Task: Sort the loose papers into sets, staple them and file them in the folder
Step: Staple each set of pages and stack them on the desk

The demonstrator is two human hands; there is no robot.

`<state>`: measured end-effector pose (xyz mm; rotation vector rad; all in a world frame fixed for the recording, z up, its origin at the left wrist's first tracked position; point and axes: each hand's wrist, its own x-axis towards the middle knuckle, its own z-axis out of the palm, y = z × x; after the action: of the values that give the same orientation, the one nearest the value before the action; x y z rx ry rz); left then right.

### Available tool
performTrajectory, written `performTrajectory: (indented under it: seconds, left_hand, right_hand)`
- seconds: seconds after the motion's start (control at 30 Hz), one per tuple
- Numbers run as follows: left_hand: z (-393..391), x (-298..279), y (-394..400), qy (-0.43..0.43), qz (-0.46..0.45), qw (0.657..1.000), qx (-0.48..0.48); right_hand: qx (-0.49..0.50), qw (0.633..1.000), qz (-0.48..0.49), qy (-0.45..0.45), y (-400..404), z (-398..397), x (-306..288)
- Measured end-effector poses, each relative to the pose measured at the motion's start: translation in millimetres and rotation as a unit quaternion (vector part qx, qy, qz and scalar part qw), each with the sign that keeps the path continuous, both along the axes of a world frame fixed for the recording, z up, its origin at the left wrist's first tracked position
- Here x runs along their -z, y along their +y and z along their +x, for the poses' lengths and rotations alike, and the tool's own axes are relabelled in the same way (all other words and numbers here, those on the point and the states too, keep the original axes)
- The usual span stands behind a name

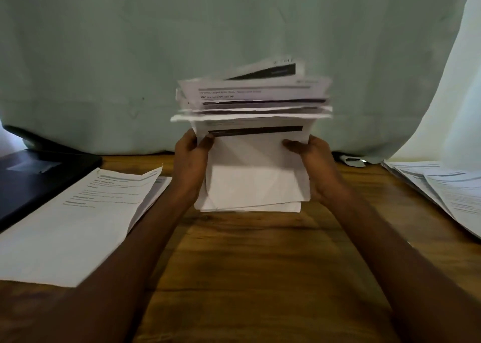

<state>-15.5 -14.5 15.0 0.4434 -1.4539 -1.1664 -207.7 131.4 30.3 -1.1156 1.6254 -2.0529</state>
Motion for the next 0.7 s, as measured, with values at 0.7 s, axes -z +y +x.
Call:
performTrajectory:
  seconds: [0.7]
  left_hand:
    - [2, -4, 12, 0.009, -0.048, 0.998, 0.044]
  right_hand:
    - [0.062, 0.993, -0.088, 0.046, 6, 21, 15]
